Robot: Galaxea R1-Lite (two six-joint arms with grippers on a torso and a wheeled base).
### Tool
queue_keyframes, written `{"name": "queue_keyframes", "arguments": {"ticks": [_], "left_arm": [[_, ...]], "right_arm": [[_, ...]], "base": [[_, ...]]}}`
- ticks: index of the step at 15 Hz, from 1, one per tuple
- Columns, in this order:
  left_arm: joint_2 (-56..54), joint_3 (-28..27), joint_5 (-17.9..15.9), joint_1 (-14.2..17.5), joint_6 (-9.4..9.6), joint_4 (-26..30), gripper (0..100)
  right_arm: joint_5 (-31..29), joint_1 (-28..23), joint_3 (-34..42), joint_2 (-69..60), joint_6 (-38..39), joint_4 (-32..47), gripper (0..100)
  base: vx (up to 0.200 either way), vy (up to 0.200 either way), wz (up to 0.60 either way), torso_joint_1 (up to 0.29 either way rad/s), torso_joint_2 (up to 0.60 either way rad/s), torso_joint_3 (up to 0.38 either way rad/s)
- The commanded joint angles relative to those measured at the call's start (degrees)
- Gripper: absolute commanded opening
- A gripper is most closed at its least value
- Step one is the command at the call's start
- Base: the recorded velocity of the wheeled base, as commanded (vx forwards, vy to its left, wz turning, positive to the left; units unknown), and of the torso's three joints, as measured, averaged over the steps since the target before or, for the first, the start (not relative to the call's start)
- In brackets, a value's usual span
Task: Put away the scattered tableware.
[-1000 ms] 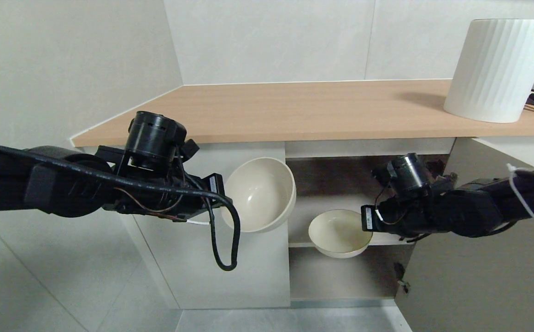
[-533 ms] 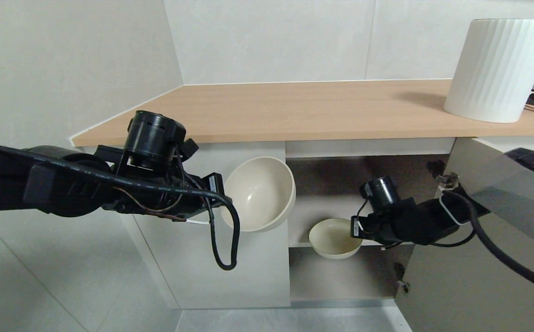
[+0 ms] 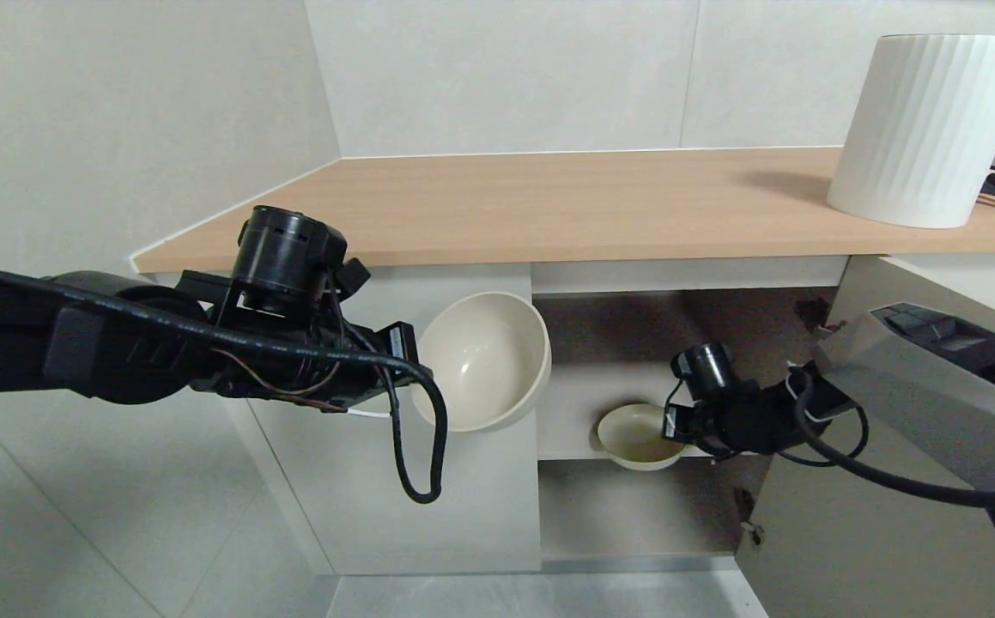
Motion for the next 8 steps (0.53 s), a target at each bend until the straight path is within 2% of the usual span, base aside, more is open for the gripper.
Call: {"name": "queue_keyframes", "arguments": {"ticks": [1,8], "left_arm": [[0.2,0.0,-0.1,0.0,-0.03,0.0,0],[0.6,0.0,0.0,0.0,-0.03,0.0,0]], "right_arm": [[-1.1,-0.7,-2.0,2.3,0.1,0.0,0],[-5.2,-1.4,-8.1,6.2,0.1,0.2,0]], "base": [[0.0,0.0,0.0,0.0,0.0,0.0],[0.0,0.0,0.0,0.0,0.0,0.0]]}}
